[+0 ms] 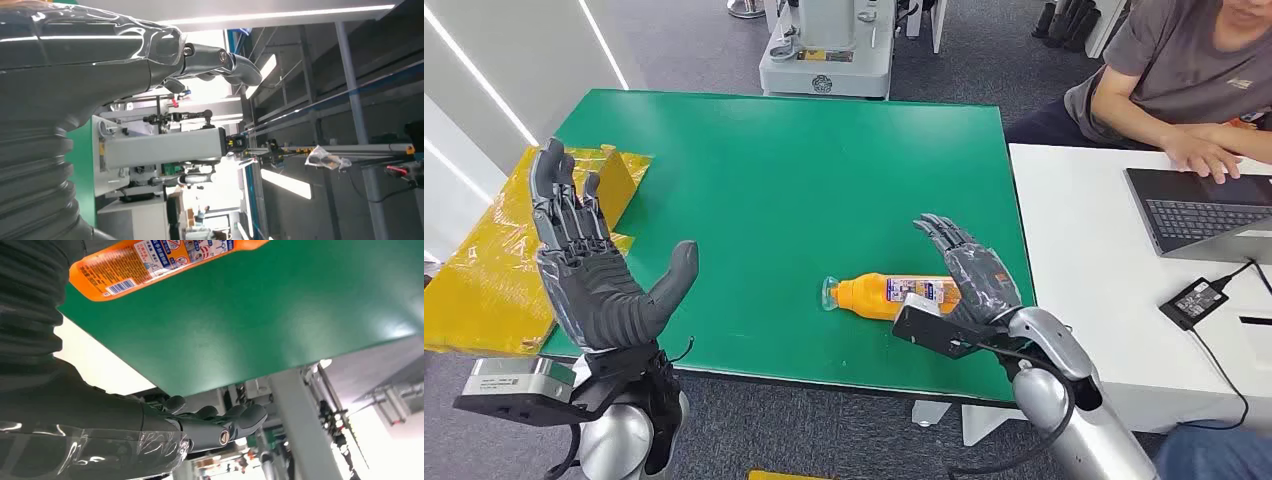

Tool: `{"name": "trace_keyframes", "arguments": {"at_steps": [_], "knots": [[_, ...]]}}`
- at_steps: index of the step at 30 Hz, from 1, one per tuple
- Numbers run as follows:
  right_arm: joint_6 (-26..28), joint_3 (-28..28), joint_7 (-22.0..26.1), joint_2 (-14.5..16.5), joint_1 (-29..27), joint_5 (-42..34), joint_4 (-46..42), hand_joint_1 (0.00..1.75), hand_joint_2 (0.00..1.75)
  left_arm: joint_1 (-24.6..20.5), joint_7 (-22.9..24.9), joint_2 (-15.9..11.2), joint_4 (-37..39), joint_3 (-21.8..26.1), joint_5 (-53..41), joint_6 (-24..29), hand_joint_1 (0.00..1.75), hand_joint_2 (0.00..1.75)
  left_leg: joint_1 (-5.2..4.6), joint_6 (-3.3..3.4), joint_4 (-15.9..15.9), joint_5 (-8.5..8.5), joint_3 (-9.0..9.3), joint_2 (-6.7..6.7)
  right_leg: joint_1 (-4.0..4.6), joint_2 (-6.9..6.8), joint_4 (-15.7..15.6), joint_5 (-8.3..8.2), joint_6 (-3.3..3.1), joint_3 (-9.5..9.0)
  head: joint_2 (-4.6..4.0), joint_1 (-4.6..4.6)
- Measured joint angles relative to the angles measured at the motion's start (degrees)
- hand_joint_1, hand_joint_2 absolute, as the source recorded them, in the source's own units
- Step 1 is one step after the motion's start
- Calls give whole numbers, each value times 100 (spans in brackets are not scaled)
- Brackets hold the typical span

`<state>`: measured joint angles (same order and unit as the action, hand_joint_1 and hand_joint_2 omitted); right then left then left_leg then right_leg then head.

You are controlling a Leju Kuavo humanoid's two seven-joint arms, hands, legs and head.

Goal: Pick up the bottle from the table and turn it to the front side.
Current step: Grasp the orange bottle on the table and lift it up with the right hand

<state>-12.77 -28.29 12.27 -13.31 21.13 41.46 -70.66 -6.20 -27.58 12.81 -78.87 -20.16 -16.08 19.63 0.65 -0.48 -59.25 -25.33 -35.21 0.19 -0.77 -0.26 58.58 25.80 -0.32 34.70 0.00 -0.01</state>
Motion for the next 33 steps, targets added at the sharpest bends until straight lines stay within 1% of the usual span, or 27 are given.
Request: {"name": "trace_keyframes", "arguments": {"at_steps": [2, 6, 10, 14, 18, 21, 24, 33], "knots": [[-81, -56, 25, -37, 130, -22, 123, 0, 175, -3, 7, -1, 8, -1, 19, 1, 0, 175, 0, 0, 0, 0, 0, 0, 0, 0, 0, 0, 0, 0, 0, 1], [-394, -305, 116, -145, 649, -108, 622, 0, 175, -32, 28, -3, 51, -14, 126, 53, 0, 175, 0, 0, -1, 0, -1, -1, 0, -1, 0, 0, 0, 0, 0, 2], [-745, -598, 239, -170, 1213, -238, 1181, 0, 175, -39, 33, -10, 77, -36, 213, 157, 0, 175, 0, 0, -1, 0, -2, 0, 0, 1, 1, -1, 1, 0, 0, 1], [-1027, -1001, 412, -99, 1876, -525, 1958, 0, 175, -39, 33, -11, 80, -79, 282, 215, 0, 175, 1, 2, -1, 2, -1, -3, 1, -2, 2, -1, 1, -1, 0, 1], [-1122, -1419, 421, 90, 2291, -574, 2661, 0, 175, -49, 33, -10, 80, -126, 332, 228, 0, 175, 1, 2, -1, 2, -1, -3, 1, -2, 2, -1, 1, -1, 0, 1], [-1126, -1654, 449, 242, 2455, -682, 3088, 0, 175, -72, 33, -11, 80, -154, 381, 240, 0, 175, 1, 2, -1, 2, -1, -4, 1, -3, 2, -1, 1, -1, 0, 1], [-1061, -1816, 424, 340, 2504, -755, 3392, 0, 175, -90, 32, -11, 80, -162, 412, 250, 0, 175, 1, 2, -1, 2, -1, -6, 1, -4, 2, 0, 1, -1, 0, 1], [-957, -2059, 248, 377, 2505, -805, 3893, 0, 175, -110, 33, -9, 80, -164, 443, 251, 0, 175, 0, 2, -5, 2, -1, -7, 0, -4, -1, -1, 1, -1, 0, 1]]}}
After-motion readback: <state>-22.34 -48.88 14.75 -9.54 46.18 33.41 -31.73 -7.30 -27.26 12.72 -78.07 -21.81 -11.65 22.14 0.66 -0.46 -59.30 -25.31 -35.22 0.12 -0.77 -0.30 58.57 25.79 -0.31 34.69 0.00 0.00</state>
